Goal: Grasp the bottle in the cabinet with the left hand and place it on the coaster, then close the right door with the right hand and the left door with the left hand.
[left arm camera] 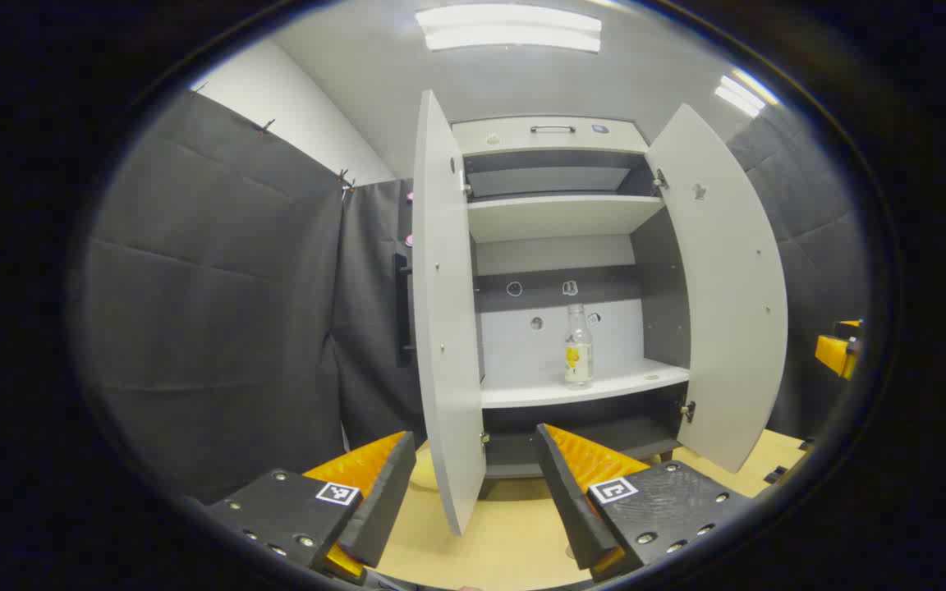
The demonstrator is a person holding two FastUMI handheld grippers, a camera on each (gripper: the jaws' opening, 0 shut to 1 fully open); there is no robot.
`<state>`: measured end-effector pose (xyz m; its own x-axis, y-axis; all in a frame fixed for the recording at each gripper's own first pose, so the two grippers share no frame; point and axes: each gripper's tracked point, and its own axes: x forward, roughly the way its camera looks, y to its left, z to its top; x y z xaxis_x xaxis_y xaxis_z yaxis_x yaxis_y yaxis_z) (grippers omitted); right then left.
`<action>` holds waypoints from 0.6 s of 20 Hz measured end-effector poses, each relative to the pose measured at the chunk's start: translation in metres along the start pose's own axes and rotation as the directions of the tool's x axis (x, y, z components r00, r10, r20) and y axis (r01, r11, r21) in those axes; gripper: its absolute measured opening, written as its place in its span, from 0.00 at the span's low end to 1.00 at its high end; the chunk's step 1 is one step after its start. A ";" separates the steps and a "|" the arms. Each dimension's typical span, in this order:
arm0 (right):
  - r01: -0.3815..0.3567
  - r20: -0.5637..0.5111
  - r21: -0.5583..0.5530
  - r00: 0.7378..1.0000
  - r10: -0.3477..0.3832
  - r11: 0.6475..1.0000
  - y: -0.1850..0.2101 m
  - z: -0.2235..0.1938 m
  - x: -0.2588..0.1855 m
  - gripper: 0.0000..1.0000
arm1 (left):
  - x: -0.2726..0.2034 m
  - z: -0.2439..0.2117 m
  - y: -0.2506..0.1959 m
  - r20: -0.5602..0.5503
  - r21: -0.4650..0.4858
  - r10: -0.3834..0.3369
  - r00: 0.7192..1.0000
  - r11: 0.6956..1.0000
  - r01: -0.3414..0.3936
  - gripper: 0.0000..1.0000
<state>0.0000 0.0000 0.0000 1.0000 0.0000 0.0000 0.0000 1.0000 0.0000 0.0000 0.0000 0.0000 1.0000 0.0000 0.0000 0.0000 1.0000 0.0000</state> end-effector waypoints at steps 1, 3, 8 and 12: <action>0.000 0.001 0.003 1.000 0.000 1.000 -0.001 0.000 0.000 0.97 | -0.001 0.000 -0.001 0.001 0.000 0.000 1.000 1.000 0.000 0.87; -0.001 0.006 0.002 1.000 0.001 1.000 -0.003 0.000 0.000 0.96 | -0.001 0.000 -0.002 0.005 -0.001 0.001 1.000 1.000 -0.001 0.87; -0.007 0.012 0.007 1.000 0.007 1.000 -0.004 0.002 -0.004 0.98 | -0.002 -0.002 -0.004 0.010 0.010 0.001 1.000 1.000 -0.001 0.87; -0.006 0.016 0.007 1.000 0.006 1.000 -0.002 0.004 -0.009 0.97 | -0.003 -0.006 -0.006 0.011 0.010 0.001 1.000 1.000 -0.001 0.87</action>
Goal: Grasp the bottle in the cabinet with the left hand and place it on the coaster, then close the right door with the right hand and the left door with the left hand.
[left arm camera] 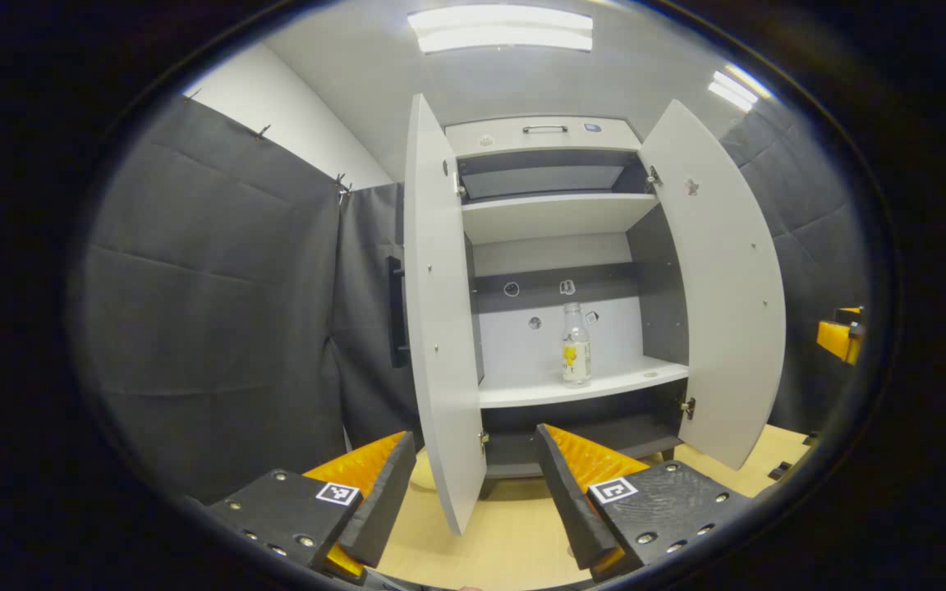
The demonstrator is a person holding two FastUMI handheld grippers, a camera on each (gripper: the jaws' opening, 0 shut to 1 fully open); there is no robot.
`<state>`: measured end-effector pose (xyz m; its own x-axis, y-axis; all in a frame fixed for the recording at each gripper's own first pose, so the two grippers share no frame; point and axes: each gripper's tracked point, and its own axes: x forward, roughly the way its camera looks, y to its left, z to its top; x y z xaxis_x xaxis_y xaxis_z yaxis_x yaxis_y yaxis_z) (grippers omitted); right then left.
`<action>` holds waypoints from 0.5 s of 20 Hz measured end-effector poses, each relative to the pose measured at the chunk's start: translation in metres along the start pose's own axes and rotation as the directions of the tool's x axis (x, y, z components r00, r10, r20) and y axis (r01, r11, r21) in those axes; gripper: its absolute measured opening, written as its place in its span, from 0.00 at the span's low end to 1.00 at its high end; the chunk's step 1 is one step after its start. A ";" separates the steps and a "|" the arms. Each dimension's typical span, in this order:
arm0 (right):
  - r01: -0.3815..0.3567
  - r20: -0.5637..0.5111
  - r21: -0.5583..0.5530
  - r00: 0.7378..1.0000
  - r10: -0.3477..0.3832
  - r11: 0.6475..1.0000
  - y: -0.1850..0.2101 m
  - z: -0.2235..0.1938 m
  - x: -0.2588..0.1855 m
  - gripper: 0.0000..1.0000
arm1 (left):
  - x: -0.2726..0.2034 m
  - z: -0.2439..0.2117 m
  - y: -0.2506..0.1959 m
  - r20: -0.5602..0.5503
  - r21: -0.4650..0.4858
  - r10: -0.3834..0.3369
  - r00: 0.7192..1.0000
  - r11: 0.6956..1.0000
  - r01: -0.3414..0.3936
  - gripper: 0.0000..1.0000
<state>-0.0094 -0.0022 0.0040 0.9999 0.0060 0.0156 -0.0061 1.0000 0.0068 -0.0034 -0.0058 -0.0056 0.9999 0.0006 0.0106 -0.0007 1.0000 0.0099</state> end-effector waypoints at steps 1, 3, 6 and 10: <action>-0.004 -0.002 0.000 1.000 0.004 1.000 0.000 0.001 0.000 0.97 | -0.001 -0.001 0.000 0.000 -0.004 -0.001 1.000 1.000 0.001 0.87; -0.005 0.001 -0.002 1.000 0.005 1.000 -0.002 0.002 -0.001 0.97 | -0.001 0.000 -0.003 0.002 -0.010 -0.005 1.000 1.000 0.005 0.87; -0.015 -0.003 -0.008 1.000 0.015 1.000 -0.002 -0.001 -0.001 0.96 | 0.000 0.005 -0.016 0.009 -0.024 -0.037 0.999 0.999 0.037 0.87; -0.016 0.000 -0.021 1.000 0.016 1.000 0.002 -0.002 0.001 0.98 | 0.004 0.018 -0.037 0.032 -0.031 -0.061 0.998 0.998 0.062 0.86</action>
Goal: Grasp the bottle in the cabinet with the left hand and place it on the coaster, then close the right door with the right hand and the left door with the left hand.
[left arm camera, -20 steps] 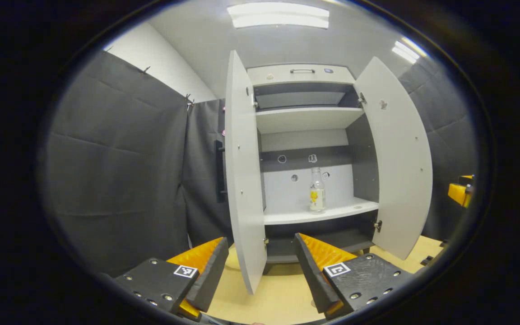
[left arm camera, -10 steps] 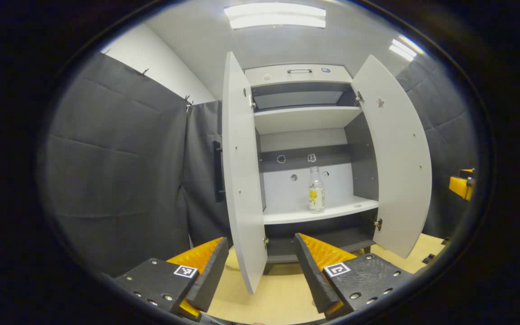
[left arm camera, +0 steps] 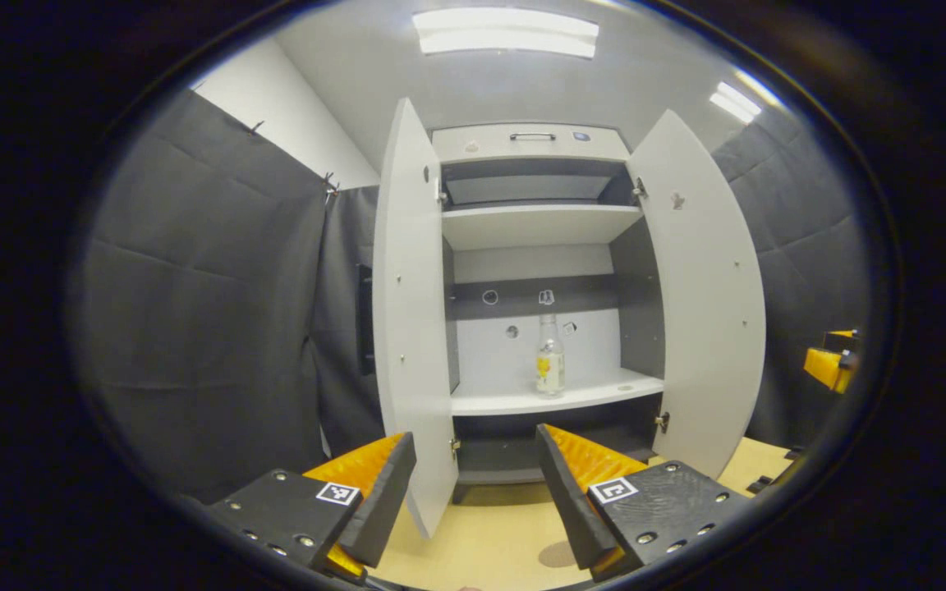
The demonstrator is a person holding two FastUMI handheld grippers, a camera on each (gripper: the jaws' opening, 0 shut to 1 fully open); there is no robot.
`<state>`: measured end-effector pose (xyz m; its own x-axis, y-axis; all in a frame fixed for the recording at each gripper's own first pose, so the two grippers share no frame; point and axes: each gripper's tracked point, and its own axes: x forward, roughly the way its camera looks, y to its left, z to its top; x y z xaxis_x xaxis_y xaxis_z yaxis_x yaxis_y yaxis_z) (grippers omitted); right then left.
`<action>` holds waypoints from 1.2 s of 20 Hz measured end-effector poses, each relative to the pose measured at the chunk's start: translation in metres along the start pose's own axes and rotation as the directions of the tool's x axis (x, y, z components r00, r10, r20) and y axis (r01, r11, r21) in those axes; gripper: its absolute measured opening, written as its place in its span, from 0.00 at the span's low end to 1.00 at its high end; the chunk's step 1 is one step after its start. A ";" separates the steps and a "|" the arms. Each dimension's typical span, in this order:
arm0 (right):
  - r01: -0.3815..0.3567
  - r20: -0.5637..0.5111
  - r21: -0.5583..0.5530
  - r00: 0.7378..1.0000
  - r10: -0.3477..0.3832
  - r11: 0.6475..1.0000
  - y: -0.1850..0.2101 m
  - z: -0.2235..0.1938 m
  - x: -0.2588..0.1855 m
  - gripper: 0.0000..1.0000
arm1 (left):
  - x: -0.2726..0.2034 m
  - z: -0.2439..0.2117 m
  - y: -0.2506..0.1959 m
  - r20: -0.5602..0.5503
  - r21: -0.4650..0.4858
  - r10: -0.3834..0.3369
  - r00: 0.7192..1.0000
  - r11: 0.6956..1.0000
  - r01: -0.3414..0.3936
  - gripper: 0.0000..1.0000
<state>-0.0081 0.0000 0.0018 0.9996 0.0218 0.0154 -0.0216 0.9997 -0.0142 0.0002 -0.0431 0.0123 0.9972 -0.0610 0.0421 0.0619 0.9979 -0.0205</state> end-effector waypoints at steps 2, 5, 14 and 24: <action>0.000 0.002 0.003 1.000 0.000 1.000 -0.002 -0.003 -0.004 0.97 | 0.004 0.009 -0.013 0.017 0.012 -0.006 1.000 1.000 0.006 0.87; 0.005 -0.001 0.007 1.000 -0.005 1.000 -0.005 -0.009 0.000 0.97 | 0.009 0.018 -0.031 0.033 0.029 -0.003 0.999 1.000 0.002 0.87; 0.035 -0.012 0.084 0.999 -0.034 0.996 -0.050 -0.017 0.025 0.98 | 0.048 0.047 -0.082 0.040 0.009 -0.018 0.999 1.000 0.017 0.86; 0.160 -0.040 0.073 0.987 -0.157 0.984 -0.083 -0.034 0.039 0.98 | 0.148 0.059 -0.109 0.019 0.011 -0.089 0.996 0.996 0.089 0.86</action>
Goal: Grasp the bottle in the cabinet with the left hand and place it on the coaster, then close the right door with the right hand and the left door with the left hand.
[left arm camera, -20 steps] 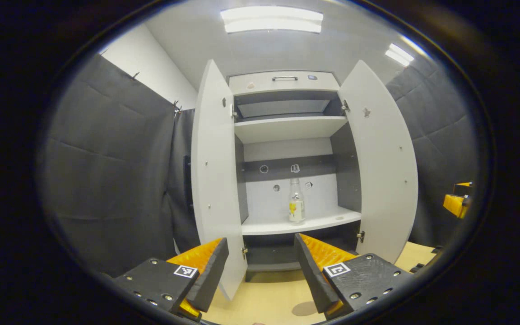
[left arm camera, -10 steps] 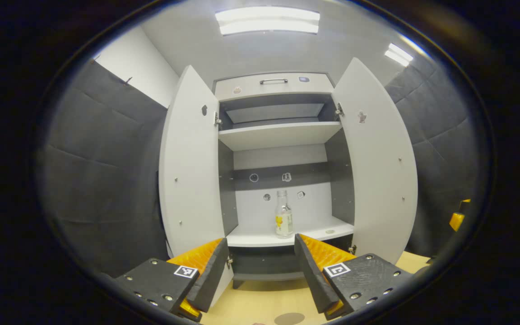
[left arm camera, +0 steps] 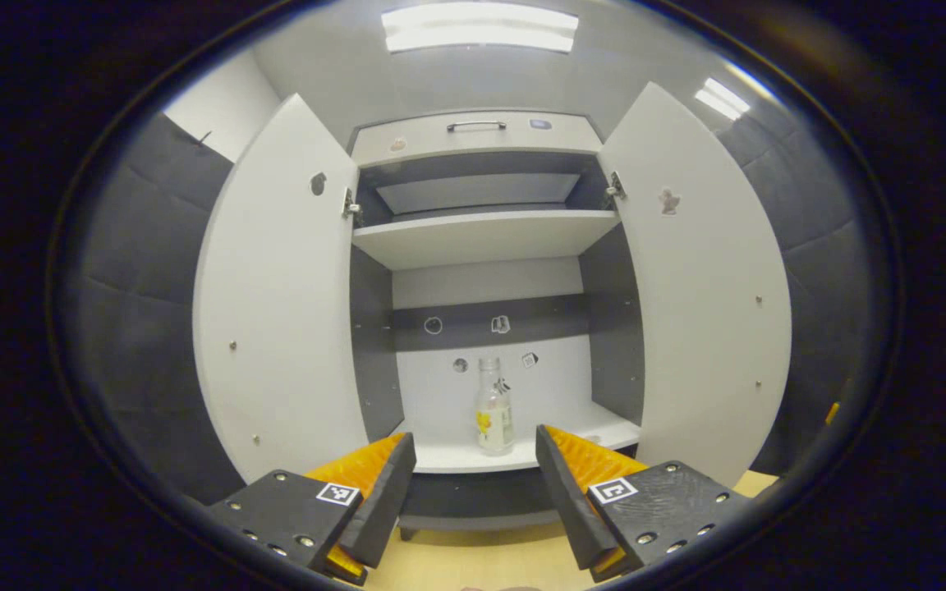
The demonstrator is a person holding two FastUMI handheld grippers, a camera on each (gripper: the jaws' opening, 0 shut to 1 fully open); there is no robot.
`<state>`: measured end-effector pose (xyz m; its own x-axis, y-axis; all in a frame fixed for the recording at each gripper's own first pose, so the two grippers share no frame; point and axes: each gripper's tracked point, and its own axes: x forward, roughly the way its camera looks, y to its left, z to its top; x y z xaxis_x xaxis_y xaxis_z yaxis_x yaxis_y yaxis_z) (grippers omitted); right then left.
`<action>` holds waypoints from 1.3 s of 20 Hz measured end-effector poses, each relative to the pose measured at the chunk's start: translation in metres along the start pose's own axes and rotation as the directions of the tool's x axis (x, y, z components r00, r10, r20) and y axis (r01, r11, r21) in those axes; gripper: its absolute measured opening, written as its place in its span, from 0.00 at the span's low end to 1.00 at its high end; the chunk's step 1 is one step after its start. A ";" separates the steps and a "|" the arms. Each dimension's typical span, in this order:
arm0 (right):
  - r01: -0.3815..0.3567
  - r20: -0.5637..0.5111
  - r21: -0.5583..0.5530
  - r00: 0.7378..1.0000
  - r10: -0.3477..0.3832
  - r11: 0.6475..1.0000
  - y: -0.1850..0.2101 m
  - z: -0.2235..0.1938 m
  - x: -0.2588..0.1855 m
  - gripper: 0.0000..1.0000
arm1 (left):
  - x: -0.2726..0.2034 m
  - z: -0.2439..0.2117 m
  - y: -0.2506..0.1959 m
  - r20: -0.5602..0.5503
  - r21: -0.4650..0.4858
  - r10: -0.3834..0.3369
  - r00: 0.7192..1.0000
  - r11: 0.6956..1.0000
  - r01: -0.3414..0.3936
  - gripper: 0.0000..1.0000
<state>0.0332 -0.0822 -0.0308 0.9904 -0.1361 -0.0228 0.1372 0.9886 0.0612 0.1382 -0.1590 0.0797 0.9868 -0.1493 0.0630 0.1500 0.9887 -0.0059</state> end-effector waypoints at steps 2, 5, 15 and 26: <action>0.025 0.001 -0.009 1.000 -0.025 1.000 -0.001 0.000 0.007 0.96 | 0.026 -0.002 -0.003 -0.004 -0.022 -0.020 1.000 1.000 0.020 0.87; 0.082 0.005 -0.024 0.997 -0.082 0.996 -0.005 0.002 0.017 0.96 | 0.061 -0.001 -0.005 0.003 -0.067 -0.044 0.999 0.997 0.044 0.86; 0.249 -0.009 -0.031 0.968 -0.249 0.968 -0.015 -0.002 0.040 0.98 | 0.174 0.005 -0.012 0.041 -0.082 -0.121 0.992 0.989 0.124 0.86; 0.351 -0.027 -0.056 0.935 -0.352 0.935 -0.016 -0.005 0.050 0.98 | 0.262 -0.016 -0.021 0.008 -0.064 -0.150 0.989 0.987 0.150 0.86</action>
<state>0.0801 -0.1045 -0.0384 0.8778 -0.4740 -0.0695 0.4747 0.8801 -0.0071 0.3949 -0.2195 0.0799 0.9526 -0.2958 0.0707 0.3000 0.9521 -0.0598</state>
